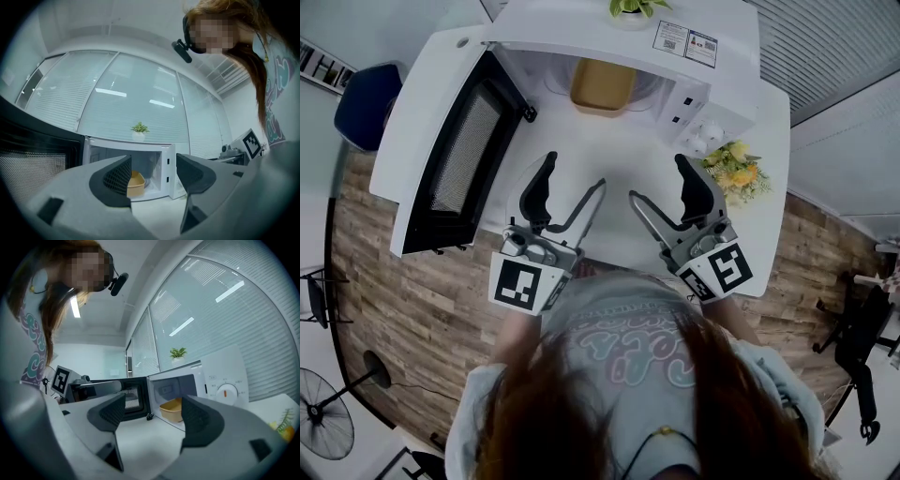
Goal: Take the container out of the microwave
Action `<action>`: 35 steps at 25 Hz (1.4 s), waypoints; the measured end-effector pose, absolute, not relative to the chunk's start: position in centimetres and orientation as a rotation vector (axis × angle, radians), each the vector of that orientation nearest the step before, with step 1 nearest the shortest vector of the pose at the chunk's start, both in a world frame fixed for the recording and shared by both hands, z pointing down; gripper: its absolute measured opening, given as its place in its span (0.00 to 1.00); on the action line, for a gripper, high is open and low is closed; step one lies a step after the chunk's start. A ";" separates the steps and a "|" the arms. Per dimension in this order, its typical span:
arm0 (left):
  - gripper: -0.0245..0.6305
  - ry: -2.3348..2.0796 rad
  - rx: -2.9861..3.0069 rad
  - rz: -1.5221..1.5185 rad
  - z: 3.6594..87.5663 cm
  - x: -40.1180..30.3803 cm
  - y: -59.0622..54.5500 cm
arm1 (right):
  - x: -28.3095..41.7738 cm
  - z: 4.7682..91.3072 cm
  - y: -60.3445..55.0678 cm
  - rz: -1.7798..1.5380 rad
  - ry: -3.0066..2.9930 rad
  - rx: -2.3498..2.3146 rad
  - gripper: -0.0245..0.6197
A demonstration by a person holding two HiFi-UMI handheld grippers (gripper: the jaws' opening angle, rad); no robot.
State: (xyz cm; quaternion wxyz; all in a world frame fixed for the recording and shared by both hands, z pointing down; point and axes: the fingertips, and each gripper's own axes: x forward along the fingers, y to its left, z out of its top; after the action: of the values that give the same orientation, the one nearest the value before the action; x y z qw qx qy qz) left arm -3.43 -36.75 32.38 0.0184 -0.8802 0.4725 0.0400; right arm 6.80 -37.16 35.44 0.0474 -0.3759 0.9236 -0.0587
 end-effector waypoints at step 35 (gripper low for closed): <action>0.49 1.326 -2.888 -0.133 40.6 -6.2 -48.5 | 1.6 40.3 -48.1 -0.185 2.848 -1.407 0.60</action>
State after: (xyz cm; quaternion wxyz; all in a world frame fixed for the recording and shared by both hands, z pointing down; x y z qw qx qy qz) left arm -6.22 -48.47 40.58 -0.0197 -0.9078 0.4169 -0.0419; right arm 1.64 -48.05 40.34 -0.0202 -0.4421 0.8948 -0.0582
